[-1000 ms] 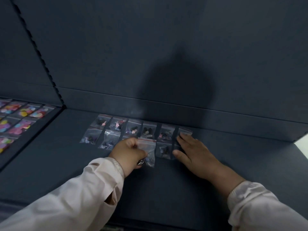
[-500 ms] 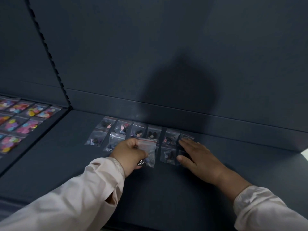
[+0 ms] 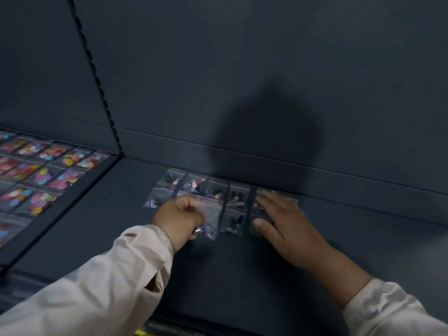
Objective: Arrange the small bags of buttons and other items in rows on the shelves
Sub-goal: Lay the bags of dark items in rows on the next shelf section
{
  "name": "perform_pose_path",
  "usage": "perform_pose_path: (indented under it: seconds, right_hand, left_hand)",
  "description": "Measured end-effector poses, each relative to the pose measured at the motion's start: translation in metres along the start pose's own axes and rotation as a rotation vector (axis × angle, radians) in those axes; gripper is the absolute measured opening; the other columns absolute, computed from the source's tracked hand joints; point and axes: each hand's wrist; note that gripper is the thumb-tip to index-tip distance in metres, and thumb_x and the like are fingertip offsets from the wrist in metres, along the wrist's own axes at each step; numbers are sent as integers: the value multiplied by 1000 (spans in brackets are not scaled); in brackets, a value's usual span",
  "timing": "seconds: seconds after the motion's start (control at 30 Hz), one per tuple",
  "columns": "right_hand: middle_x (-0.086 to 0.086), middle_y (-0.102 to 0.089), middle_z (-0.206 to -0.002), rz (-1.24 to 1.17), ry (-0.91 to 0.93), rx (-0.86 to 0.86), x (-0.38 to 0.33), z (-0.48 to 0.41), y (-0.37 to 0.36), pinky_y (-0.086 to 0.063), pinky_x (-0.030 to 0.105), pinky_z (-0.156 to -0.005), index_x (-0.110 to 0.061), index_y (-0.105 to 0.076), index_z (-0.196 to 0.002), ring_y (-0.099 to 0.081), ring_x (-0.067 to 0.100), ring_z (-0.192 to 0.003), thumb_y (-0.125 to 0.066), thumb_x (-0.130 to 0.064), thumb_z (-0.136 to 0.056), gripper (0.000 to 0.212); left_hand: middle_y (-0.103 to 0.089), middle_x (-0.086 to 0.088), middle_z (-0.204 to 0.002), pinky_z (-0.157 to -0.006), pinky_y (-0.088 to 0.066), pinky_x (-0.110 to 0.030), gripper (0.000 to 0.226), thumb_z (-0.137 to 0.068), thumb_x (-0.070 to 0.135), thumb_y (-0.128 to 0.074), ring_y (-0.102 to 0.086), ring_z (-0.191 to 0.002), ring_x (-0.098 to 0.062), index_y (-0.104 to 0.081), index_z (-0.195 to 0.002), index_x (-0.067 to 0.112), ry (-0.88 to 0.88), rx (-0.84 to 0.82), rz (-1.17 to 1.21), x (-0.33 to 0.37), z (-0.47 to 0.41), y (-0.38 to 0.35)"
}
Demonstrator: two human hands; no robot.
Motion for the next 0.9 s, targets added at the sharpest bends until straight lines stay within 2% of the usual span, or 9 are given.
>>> perform_pose_path:
  seconds: [0.13, 0.27, 0.37, 0.43, 0.5, 0.53, 0.67, 0.8, 0.9]
  right_hand:
    - [-6, -13, -157, -40, 122, -52, -52, -5, -8, 1, 27, -117, -25, -21, -148, -6, 10, -144, 6, -80, -71, 99]
    - [-5, -13, -158, -44, 199, -93, -97, -16, -23, 2, 26, -116, -24, -21, -148, -5, 10, -145, -13, -71, -82, 82]
    - [-7, -6, -158, -29, 244, -146, -128, -19, -35, 7, 22, -114, -24, -16, -149, 1, 8, -144, -30, -53, -95, 63]
    - [-6, -4, -159, -10, 267, -171, -146, -20, -44, 7, 23, -114, -23, -16, -150, 2, 9, -145, -31, -49, -96, 61]
    - [-5, -2, -159, 15, 278, -189, -160, -21, -52, 8, 23, -113, -23, -15, -150, 3, 10, -145, -27, -50, -95, 63]
    - [-5, -1, -159, 23, 276, -194, -165, -22, -56, 9, 23, -113, -23, -14, -150, 3, 11, -145, -27, -50, -95, 63]
    - [-3, -5, -159, 28, 263, -192, -183, -28, -67, 8, 23, -113, -23, -14, -150, -1, 12, -145, -27, -50, -94, 64]
    - [-2, -13, -158, 44, 234, -169, -195, -31, -79, 0, 26, -116, -22, -17, -149, -10, 13, -145, -24, -51, -89, 67]
    - [-1, -23, -155, 42, 205, -127, -204, -32, -83, -3, 23, -115, -20, -21, -149, -18, 14, -142, -30, -49, -90, 66]
  left_hand:
    - [-58, 1, -50, -61, -45, -27, 28, -76, -12, -61, -52, -56, -20, -60, -66, 14, -29, 48, -149, -9, -6, 42]
    - [-63, -8, -71, -66, -44, -26, 23, -77, -8, -61, -57, -67, -24, -63, -77, 15, -16, 41, -345, -22, -14, 80]
    - [-66, -9, -81, -71, -46, -26, 25, -78, -3, -63, -63, -77, -25, -59, -73, 21, -18, 28, -441, -33, -19, 97]
    - [-66, -6, -81, -79, -51, -30, 24, -78, 2, -65, -65, -85, -26, -57, -72, 24, -52, 11, -485, -38, -23, 104]
    - [-65, -2, -83, -84, -50, -31, 15, -79, 11, -67, -65, -89, -24, -59, -79, 23, -96, -26, -550, -39, -23, 110]
    - [-65, -1, -88, -85, -49, -31, 12, -80, 17, -68, -64, -91, -23, -59, -88, 22, -123, -39, -616, -40, -23, 113]
    - [-56, -1, -119, -91, -44, -27, 35, -85, 26, -61, -56, -108, -19, -51, -118, 22, -290, -11, -864, -44, -19, 131]
    - [-48, 6, -128, -99, -37, -25, 38, -88, 20, -51, -45, -117, -14, -50, -125, 28, -586, -235, -942, -53, -16, 149]
    - [-50, 7, -129, -100, -35, -24, 40, -91, 19, -48, -42, -119, -14, -49, -129, 29, -643, -331, -1001, -56, -20, 160]
Point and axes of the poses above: each hand's wrist, its own z-axis away from the middle knuckle, its own y-axis out of the back of the hand, x = y × z
